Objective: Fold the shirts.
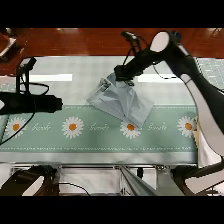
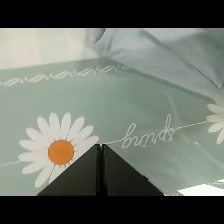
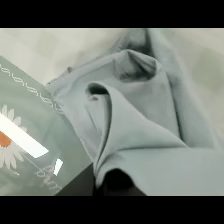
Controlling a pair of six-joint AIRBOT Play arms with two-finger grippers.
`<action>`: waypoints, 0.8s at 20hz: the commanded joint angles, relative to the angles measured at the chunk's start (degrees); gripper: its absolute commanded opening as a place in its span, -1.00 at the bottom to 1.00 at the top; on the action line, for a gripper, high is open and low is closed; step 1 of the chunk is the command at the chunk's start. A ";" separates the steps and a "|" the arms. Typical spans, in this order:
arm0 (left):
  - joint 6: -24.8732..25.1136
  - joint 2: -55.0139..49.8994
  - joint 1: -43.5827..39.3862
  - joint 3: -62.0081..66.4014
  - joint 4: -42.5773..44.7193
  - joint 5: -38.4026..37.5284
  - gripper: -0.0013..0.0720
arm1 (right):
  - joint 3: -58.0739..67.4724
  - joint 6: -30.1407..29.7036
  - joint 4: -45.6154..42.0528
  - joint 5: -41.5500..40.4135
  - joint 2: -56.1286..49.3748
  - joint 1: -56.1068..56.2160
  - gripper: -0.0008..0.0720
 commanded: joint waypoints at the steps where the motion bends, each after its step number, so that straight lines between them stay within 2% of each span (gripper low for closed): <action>1: -1.86 2.69 0.31 -6.29 -1.64 4.57 -0.90 | 4.79 1.53 1.03 -1.14 -6.99 2.60 -0.92; 4: -1.88 2.32 0.33 -8.46 -5.31 10.27 -0.90 | 4.79 1.22 6.03 -2.62 -8.39 3.74 -0.92; 6: -1.86 1.05 0.31 -8.59 -6.43 11.39 -0.90 | 4.79 1.18 6.05 -5.07 -8.76 5.07 -0.91; 7: -1.84 0.26 0.31 -8.59 -6.73 11.50 -0.90 | 4.79 1.07 6.32 -6.45 -8.94 5.60 -0.83; 9: -1.84 -1.40 0.31 -8.59 -6.71 11.50 -0.90 | 4.79 -0.46 6.58 -8.46 -9.03 6.97 0.64; 10: -1.81 -2.21 0.33 -8.59 -6.71 11.69 -0.90 | 4.79 -1.09 6.47 -8.55 -8.90 7.30 0.77; 13: -1.62 -3.76 0.37 -8.59 -6.62 10.80 -0.91 | 4.92 -0.83 5.07 -2.78 -6.56 3.19 0.77; 16: -1.40 -3.54 0.37 -8.59 -4.20 8.94 -0.90 | 4.90 -2.16 -0.13 12.44 1.22 -7.45 0.76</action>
